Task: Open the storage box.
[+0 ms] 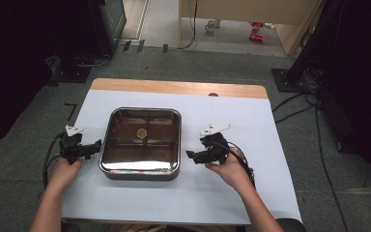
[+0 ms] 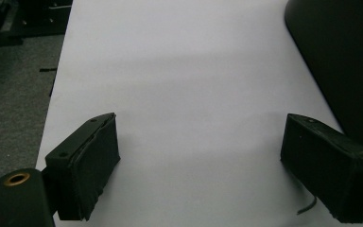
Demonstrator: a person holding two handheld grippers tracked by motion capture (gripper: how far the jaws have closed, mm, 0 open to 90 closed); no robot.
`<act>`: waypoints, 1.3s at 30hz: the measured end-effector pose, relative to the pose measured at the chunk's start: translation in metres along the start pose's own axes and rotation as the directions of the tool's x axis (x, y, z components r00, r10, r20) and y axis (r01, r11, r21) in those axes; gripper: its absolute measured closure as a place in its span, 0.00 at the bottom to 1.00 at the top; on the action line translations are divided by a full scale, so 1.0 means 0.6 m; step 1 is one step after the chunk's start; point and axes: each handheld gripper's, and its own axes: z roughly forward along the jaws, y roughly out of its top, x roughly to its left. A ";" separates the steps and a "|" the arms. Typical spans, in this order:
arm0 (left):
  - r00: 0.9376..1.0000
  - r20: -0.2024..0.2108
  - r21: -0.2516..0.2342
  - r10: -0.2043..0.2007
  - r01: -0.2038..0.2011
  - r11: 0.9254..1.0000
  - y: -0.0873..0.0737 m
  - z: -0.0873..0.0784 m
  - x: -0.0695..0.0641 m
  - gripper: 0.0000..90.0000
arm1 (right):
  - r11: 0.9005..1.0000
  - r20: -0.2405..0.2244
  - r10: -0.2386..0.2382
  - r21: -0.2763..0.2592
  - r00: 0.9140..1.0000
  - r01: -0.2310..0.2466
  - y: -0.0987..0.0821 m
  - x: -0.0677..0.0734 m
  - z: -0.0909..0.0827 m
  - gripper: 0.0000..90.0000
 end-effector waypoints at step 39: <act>1.000 0.000 0.003 0.001 -0.001 1.000 0.000 0.000 0.000 0.13 | 0.982 -0.092 -0.187 -0.054 0.978 0.182 0.144 0.103 0.103 0.40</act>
